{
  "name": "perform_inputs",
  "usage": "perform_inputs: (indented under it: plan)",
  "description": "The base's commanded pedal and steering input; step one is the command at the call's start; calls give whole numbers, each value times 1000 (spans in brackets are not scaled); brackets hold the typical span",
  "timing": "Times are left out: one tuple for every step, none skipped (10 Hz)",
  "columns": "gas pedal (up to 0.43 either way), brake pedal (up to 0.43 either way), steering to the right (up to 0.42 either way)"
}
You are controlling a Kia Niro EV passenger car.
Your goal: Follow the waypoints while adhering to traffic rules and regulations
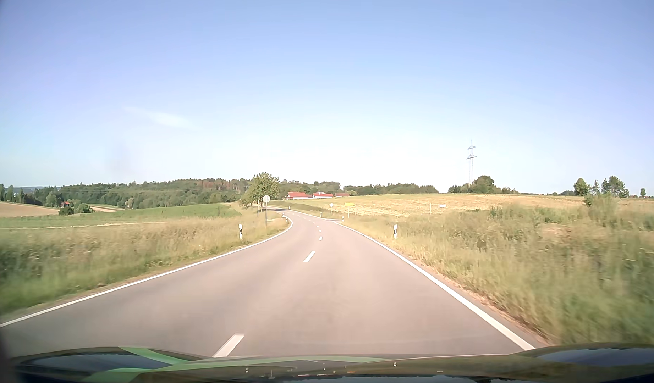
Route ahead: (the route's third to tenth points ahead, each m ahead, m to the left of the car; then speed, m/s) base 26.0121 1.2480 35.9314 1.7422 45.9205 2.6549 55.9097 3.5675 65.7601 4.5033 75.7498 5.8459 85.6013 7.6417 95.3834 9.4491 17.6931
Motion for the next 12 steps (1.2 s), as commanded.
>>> perform_inputs:
  plan:
    - [177, 0, -9]
    - [177, 0, -9]
    - [177, 0, -9]
    - [177, 0, -10]
    - [177, 0, -9]
    - [177, 0, -9]
    - [177, 0, -9]
    - [177, 0, -9]
    - [177, 0, -9]
    - [177, 0, -9]
    - [177, 0, -9]
    - [177, 0, -9]
